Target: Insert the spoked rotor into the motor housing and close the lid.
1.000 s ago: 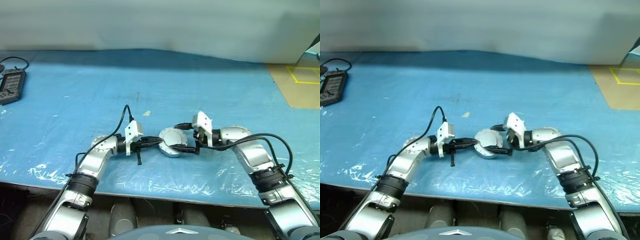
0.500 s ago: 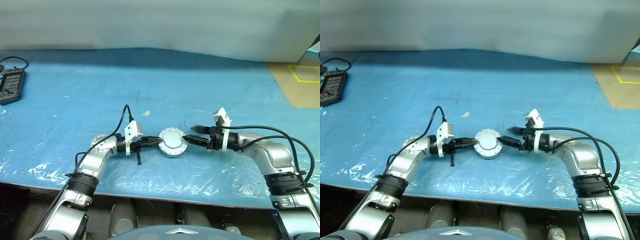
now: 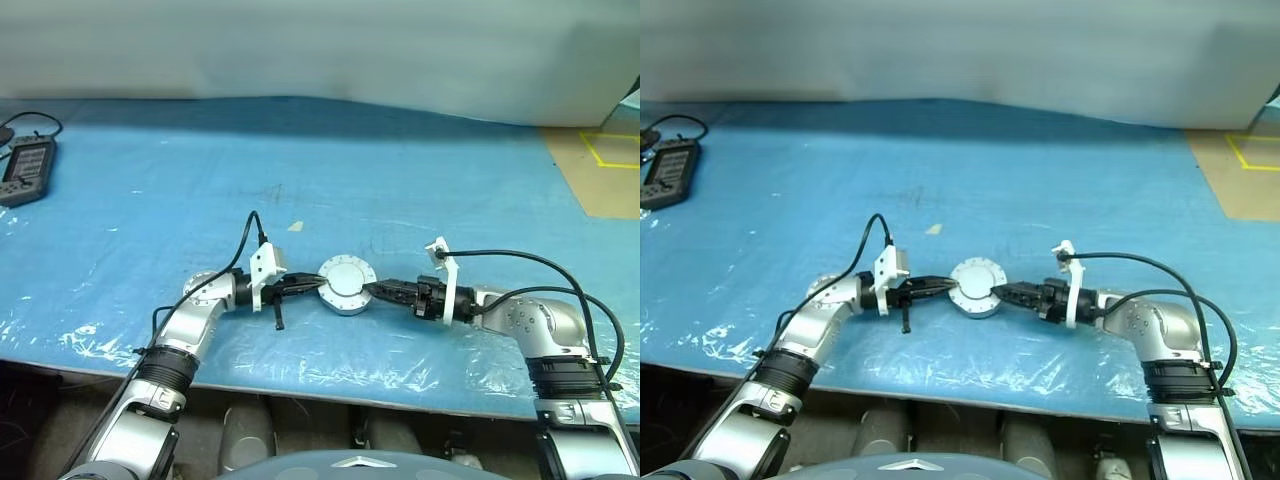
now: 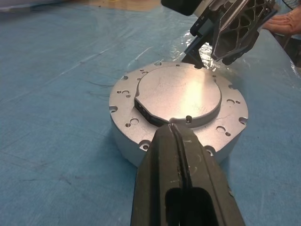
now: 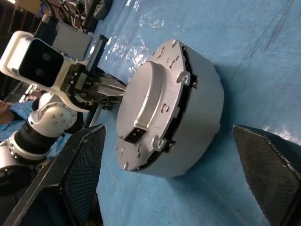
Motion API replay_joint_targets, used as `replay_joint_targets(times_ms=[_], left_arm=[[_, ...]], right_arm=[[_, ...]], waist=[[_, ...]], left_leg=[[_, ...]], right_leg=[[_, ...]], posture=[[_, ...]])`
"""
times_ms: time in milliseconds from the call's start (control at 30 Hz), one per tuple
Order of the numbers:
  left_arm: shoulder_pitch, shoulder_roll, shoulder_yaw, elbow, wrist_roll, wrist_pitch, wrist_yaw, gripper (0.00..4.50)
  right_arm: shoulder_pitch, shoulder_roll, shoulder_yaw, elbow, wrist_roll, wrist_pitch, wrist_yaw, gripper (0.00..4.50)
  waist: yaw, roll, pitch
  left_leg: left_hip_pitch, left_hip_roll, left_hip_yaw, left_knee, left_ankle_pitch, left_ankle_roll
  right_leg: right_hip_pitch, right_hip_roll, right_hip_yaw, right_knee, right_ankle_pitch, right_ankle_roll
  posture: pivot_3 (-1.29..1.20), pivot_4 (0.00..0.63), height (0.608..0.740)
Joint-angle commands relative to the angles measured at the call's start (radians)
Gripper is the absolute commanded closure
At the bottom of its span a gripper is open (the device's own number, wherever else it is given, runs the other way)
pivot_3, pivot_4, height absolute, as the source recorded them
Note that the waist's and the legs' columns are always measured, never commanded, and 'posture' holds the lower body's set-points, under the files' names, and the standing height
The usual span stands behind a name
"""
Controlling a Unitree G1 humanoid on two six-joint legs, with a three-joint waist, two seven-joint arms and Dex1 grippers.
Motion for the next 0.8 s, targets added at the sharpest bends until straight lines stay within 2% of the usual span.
replay_joint_targets(times_ms=[33, 133, 167, 233, 367, 433, 700, 800], left_arm=[[0.004, 0.002, -0.011, -0.001, 0.01, 0.002, 0.003, 4.5], [0.002, 0.003, -0.011, -0.009, 0.01, 0.009, 0.006, 4.5], [0.002, 0.004, -0.011, -0.012, 0.01, 0.01, 0.007, 4.5], [0.002, 0.006, -0.011, -0.013, 0.011, 0.01, 0.008, 4.5], [0.003, 0.008, -0.012, -0.013, 0.013, 0.009, 0.008, 4.5], [0.004, 0.008, -0.013, -0.012, 0.013, 0.008, 0.006, 4.5], [0.0, 0.009, -0.016, 0.009, 0.018, -0.009, -0.001, 4.5], [-0.003, 0.008, -0.016, 0.015, 0.019, -0.013, -0.001, 4.5]], right_arm=[[0.017, 0.026, 0.002, -0.015, 0.026, 0.027, -0.024, 0.02], [0.014, 0.042, -0.011, -0.007, 0.039, 0.032, -0.04, 0.02], [0.01, 0.046, -0.02, 0.001, 0.045, 0.034, -0.044, 0.2], [0.0, 0.049, -0.036, 0.014, 0.057, 0.04, -0.049, 0.63], [-0.013, 0.047, -0.051, 0.031, 0.068, 0.042, -0.049, 2.0], [-0.016, 0.047, -0.057, 0.029, 0.077, 0.05, -0.055, 2.51], [-0.011, 0.052, -0.058, 0.024, 0.086, 0.048, -0.06, 2.51], [-0.005, 0.046, -0.044, 0.024, 0.071, 0.034, -0.055, 3.08]], waist=[[0.0, 0.0, 0.0], [0.0, 0.0, 0.0], [0.001, 0.0, 0.0], [0.001, 0.0, 0.0], [0.002, 0.0, 0.0], [0.002, 0.0, 0.0], [0.003, 0.0, 0.0], [0.003, 0.0, 0.0]], left_leg=[[0.0, 0.0, 0.0, 0.0, 0.0, 0.0], [0.001, 0.0, 0.0, 0.0, 0.0, 0.0], [0.001, 0.0, 0.0, 0.0, 0.0, 0.0], [0.001, 0.0, 0.0, 0.0, 0.0, 0.0], [0.0, 0.0, 0.0, 0.0, 0.0, 0.0], [0.001, 0.0, 0.0, 0.0, 0.0, 0.0], [0.001, 0.0, 0.0, 0.0, 0.0, -0.001], [0.001, 0.0, 0.0, 0.0, 0.0, -0.001]], right_leg=[[0.0, 0.0, 0.0, 0.0, 0.0, 0.0], [0.001, 0.0, 0.0, 0.0, 0.0, 0.0], [0.001, 0.0, 0.0, 0.0, 0.0, 0.0], [0.001, 0.0, 0.0, 0.0, 0.0, 0.0], [0.001, 0.0, 0.0, 0.0, 0.0, 0.0], [0.001, 0.0, 0.0, 0.0, 0.0, 0.0], [0.001, 0.0, 0.0, 0.0, 0.0, 0.0], [0.001, 0.0, 0.0, 0.0, 0.0, 0.0]], posture=[[0.0, 0.15, 0.74], [0.0, 0.15, 0.74], [0.0, 0.15, 0.74], [0.0, 0.15, 0.74], [0.0, 0.15, 0.74], [0.0, 0.15, 0.74], [0.0, 0.15, 0.74], [0.0, 0.15, 0.74]])
